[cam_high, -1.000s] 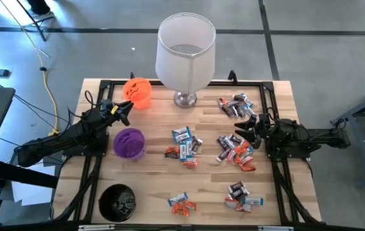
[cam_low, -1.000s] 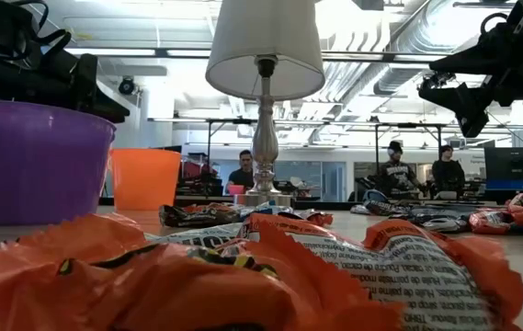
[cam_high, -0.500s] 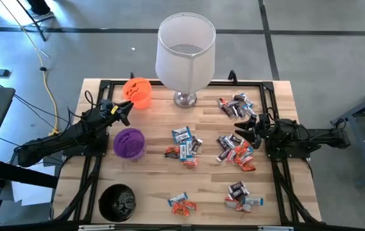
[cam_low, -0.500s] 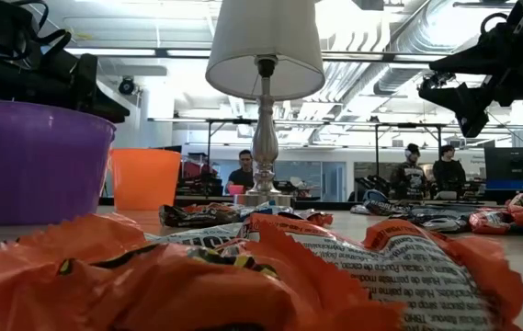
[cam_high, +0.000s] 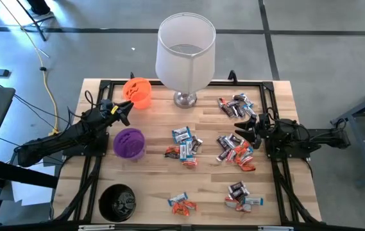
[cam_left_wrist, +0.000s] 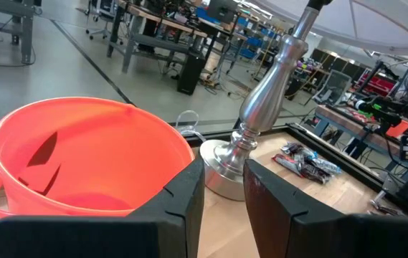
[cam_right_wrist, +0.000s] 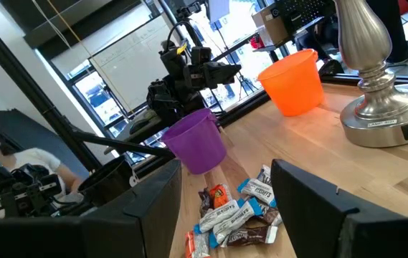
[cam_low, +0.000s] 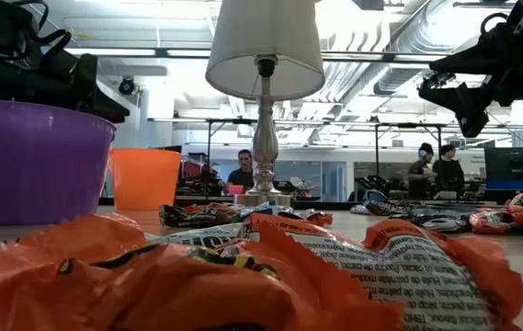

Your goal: Sort candy

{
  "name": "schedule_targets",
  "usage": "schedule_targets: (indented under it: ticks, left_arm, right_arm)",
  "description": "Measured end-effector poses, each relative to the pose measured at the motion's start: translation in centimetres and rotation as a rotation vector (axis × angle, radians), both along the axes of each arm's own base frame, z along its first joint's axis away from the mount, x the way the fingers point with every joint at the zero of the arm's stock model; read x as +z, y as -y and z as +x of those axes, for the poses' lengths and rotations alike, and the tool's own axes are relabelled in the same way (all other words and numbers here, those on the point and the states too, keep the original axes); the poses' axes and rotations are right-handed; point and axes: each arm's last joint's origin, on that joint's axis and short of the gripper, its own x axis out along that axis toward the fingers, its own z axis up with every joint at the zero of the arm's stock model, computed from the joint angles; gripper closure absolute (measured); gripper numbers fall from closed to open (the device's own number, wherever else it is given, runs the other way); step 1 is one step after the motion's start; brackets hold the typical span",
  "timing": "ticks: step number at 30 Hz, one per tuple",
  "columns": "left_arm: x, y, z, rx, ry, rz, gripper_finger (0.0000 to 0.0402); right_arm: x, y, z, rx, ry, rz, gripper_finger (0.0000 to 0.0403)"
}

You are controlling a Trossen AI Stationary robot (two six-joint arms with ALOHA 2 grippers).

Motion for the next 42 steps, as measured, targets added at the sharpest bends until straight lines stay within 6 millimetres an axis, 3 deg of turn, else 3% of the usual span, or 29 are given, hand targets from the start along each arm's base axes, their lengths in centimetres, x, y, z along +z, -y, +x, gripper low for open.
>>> schedule_targets:
  ticks: [42]
  left_arm:
    - [-0.01, 0.0, 0.0, 0.0, 0.0, 0.0, 0.0316]
  right_arm:
    - [-0.01, 0.0, 0.0, 0.0, 0.0, 0.0, 0.0192]
